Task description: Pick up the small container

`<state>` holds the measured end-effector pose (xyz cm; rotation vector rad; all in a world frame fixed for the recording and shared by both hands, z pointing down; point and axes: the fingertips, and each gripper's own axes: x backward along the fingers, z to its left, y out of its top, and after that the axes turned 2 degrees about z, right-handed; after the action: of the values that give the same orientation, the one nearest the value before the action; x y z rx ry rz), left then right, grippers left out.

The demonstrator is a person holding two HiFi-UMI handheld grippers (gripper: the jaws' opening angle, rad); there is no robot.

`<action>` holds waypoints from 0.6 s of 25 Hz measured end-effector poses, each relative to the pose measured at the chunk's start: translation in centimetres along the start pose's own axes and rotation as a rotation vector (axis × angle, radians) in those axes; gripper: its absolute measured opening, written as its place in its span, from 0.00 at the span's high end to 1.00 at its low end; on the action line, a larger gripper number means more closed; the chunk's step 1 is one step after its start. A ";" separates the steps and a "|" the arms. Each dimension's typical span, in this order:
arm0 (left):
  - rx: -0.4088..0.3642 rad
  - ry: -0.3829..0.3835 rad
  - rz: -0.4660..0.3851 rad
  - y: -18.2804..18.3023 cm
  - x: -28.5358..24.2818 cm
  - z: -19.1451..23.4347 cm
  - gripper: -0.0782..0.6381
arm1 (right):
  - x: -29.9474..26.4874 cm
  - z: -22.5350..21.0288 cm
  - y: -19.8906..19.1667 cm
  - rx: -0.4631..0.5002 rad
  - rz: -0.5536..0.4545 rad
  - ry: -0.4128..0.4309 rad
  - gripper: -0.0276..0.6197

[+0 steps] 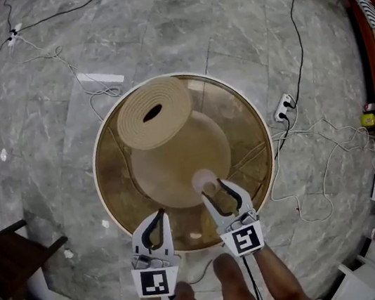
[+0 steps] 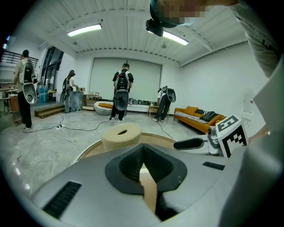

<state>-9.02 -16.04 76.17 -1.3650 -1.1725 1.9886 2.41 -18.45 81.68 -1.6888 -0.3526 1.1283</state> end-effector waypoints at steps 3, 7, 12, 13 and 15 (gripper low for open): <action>0.003 0.000 -0.003 -0.9 -0.5 0.4 0.87 | -1.1 0.1 -1.1 0.001 0.006 -0.002 0.66; 0.002 -0.002 0.008 -2.2 -0.9 0.7 0.87 | -2.2 0.2 -2.4 0.016 0.020 0.001 0.66; 0.024 0.006 0.020 -3.4 -1.3 1.2 0.87 | -3.0 0.4 -3.2 0.038 0.019 0.001 0.71; 0.025 0.007 0.022 -3.6 -1.4 1.3 0.87 | -3.1 0.4 -3.3 0.046 0.024 -0.001 0.72; 0.029 0.012 0.027 -3.7 -1.4 1.6 0.87 | -3.5 0.5 -3.5 0.047 0.027 -0.005 0.74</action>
<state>-10.28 -15.73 80.28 -1.3835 -1.1215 2.0056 1.14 -19.03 86.40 -1.6536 -0.3051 1.1525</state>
